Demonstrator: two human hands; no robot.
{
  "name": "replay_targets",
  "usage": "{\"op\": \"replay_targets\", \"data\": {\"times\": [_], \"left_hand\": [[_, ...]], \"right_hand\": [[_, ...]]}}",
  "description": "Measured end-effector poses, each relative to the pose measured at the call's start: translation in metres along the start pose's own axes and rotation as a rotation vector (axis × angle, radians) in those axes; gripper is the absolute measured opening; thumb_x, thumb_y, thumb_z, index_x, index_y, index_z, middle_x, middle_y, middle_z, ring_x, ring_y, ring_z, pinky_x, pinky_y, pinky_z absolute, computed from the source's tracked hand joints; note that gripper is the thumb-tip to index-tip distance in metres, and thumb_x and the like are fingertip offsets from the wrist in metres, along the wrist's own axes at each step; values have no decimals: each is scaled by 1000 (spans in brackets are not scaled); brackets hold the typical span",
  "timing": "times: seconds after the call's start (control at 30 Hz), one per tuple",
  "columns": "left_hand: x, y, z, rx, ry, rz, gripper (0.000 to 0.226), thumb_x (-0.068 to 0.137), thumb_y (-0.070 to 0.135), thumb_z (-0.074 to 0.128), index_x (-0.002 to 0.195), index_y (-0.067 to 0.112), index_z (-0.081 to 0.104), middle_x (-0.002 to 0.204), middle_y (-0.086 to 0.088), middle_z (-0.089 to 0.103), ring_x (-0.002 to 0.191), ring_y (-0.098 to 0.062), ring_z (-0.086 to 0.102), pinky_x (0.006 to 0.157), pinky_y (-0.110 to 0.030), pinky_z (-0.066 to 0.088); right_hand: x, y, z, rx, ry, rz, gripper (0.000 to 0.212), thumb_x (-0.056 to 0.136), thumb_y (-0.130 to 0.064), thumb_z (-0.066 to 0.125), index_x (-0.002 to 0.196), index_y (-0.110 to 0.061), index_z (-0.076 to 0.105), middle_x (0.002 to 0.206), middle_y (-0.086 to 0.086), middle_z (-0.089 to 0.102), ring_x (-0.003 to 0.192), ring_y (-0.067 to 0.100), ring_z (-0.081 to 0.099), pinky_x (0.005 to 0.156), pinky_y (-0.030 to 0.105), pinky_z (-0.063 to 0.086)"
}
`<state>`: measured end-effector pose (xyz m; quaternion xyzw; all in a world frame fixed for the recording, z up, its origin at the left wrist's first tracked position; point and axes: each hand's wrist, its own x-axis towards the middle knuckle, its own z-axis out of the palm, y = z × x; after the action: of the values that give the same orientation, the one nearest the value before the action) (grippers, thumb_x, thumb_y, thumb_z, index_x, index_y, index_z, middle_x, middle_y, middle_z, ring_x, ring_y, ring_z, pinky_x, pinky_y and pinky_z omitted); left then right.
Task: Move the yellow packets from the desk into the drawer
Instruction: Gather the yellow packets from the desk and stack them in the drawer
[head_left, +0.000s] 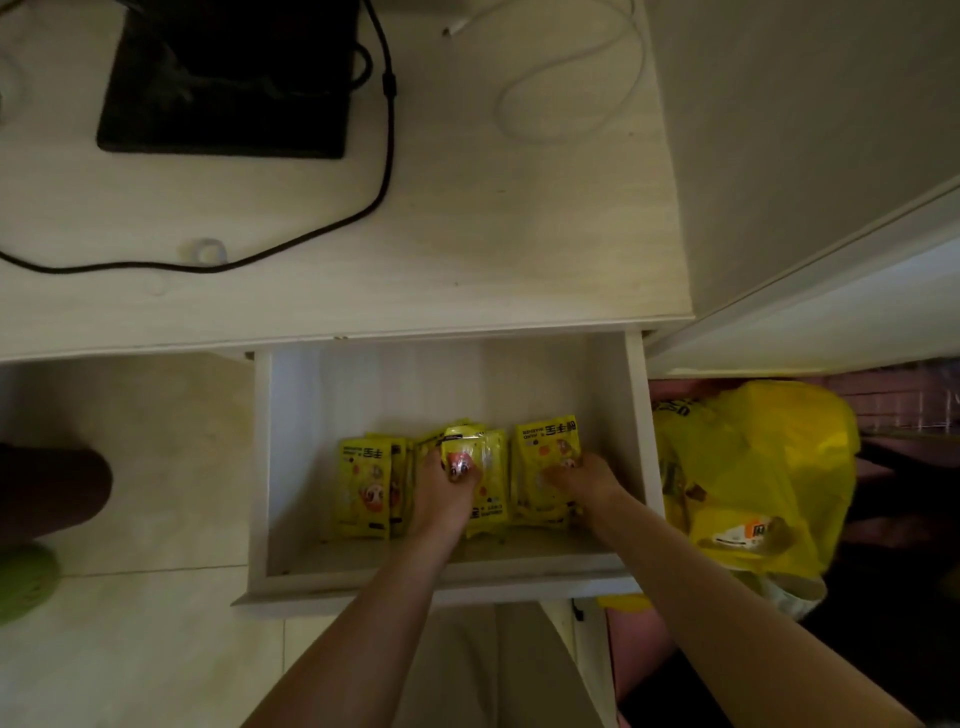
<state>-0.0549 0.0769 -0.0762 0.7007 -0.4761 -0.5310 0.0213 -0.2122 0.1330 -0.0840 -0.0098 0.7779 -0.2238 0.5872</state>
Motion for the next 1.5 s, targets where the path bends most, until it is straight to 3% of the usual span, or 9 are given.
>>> {"op": "replay_targets", "data": {"times": [0.1,0.33,0.53,0.77,0.87,1.03,1.2,1.33,1.5], "left_hand": [[4,-3,-2,92,14,6,40,87,25,66,120,7,52,111,-3,57,101,-24,56,77,-26,37],[-2,-3,-8,213,12,42,16,89,25,64,89,10,57,82,-1,56,76,-16,49,59,-27,31],[-11,-7,-23,321,-27,69,22,90,22,61,109,12,66,124,-4,63,112,-22,58,82,-23,38],[-43,-9,-70,237,-8,88,32,85,10,65,117,8,61,120,-9,64,111,-24,59,94,-31,46],[-61,-17,-93,195,64,136,27,86,7,63,113,7,62,113,-9,66,106,-23,61,89,-29,48],[-102,-33,-130,151,205,231,21,89,12,61,110,12,63,105,-4,69,96,-19,63,79,-24,45],[-135,-57,-159,121,298,290,22,93,18,54,113,14,62,100,-6,71,90,-19,65,78,-32,53],[-157,-85,-186,104,386,284,22,94,20,50,112,16,61,96,-4,69,87,-17,63,72,-29,49],[-175,-138,-229,147,453,235,22,95,25,48,115,22,57,98,2,67,90,-15,62,76,-27,50]], "right_hand": [[-1,-1,-2,-116,20,-71,29,90,-13,61,119,-8,61,115,15,65,107,29,61,87,34,49],[-10,-2,-8,-281,98,-143,31,87,-20,66,115,-7,59,111,12,65,105,28,60,84,33,46],[-34,-3,-16,-543,112,-131,19,95,-20,53,107,-5,50,93,8,53,84,20,50,73,28,40],[-81,-9,-13,-622,75,-213,34,92,-13,47,126,-7,43,109,14,61,82,24,58,61,28,43],[-102,-13,-6,-707,59,-327,48,93,-11,46,140,-11,33,122,15,57,85,24,58,62,29,45],[-140,-22,23,-882,31,-557,45,95,-14,47,138,-10,37,135,13,50,115,32,54,90,38,48],[-172,-25,64,-1076,-11,-751,38,97,-18,42,134,-12,40,130,12,48,108,32,56,81,34,47],[-198,-22,114,-1229,-35,-881,34,96,-22,39,129,-15,43,126,11,52,110,31,54,91,40,46],[-233,-9,188,-1309,-98,-955,36,95,-22,42,131,-16,44,130,10,51,117,31,52,91,38,45]]}}
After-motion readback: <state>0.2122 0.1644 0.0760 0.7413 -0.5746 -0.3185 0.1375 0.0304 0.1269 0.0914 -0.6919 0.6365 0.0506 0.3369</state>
